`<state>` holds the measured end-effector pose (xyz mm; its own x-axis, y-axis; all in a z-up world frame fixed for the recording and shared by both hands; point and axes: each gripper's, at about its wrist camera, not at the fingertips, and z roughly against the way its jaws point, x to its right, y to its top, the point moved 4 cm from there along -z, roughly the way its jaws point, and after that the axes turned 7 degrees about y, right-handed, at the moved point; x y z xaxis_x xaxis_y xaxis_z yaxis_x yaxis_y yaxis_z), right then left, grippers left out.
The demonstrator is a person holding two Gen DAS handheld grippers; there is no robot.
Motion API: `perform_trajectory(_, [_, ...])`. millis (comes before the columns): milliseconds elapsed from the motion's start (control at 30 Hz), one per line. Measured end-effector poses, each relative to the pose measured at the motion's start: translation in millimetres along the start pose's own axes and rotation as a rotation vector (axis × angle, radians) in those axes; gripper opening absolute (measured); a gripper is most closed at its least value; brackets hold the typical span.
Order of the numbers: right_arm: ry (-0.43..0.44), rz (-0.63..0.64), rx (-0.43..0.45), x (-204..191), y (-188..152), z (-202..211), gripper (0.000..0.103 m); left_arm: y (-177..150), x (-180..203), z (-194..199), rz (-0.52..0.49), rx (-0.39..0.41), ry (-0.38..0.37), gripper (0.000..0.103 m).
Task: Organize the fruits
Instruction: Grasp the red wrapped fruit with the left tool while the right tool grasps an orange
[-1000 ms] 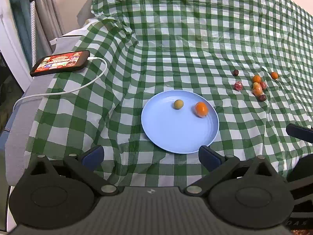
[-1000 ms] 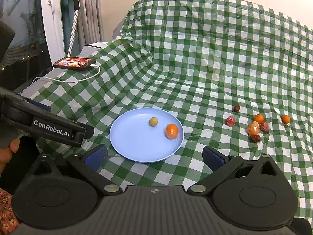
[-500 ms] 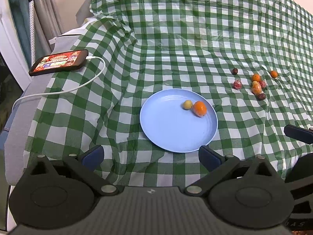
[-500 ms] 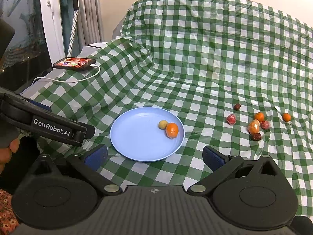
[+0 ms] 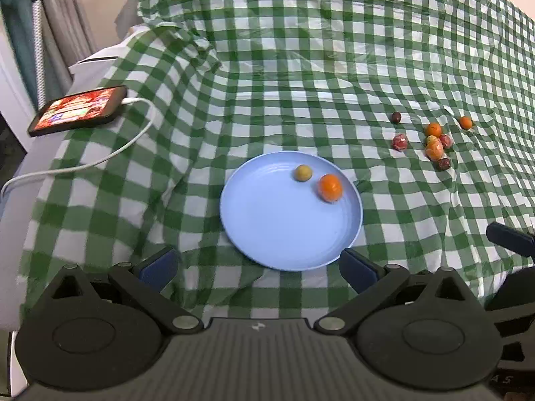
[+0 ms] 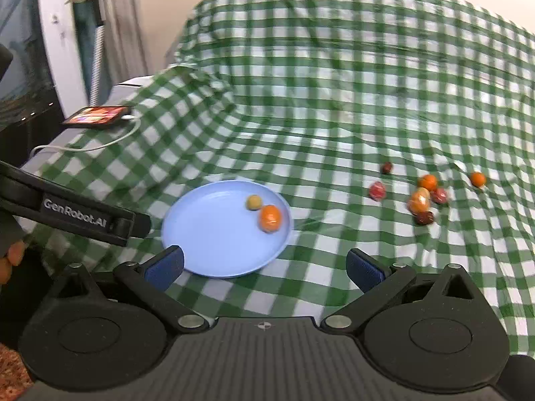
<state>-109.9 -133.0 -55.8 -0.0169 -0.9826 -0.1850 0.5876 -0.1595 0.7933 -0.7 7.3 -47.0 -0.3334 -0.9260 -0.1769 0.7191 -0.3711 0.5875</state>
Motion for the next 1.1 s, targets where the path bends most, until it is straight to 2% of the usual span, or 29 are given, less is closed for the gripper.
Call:
perform_trajectory(333, [-0.175, -0.075, 0.02, 78.0, -0.1, -20.2, 0.102, 43.8, 59.7, -37.2, -0.092, -0.011, -0.042, 0.103])
perform_trajectory(467, [-0.264, -0.085, 0.037, 122.2, 2.9, -39.2, 0.102, 69.6, 99.3, -63.8, -0.14, -0.013, -0.093, 0.103])
perform_trajectory(600, [-0.306, -0.062, 0.056, 162.7, 12.9, -63.9, 0.1, 98.1, 144.7, -100.5, -0.209, -0.018, -0.136, 0.103])
perform_trajectory(867, [-0.308, -0.07, -0.008, 238.7, 28.2, -138.2, 0.088, 150.7, 225.6, -179.3, -0.297, -0.047, -0.183, 0.103])
perform_trajectory(933, [-0.299, -0.091, -0.034, 253.0, 29.5, -157.0, 0.084, 157.8, 237.9, -197.5, -0.306, -0.066, -0.186, 0.103])
perform_trajectory(1100, [-0.264, -0.118, -0.079, 275.1, 28.5, -192.5, 0.083, 162.7, 261.6, -234.1, -0.342, -0.108, -0.185, 0.103])
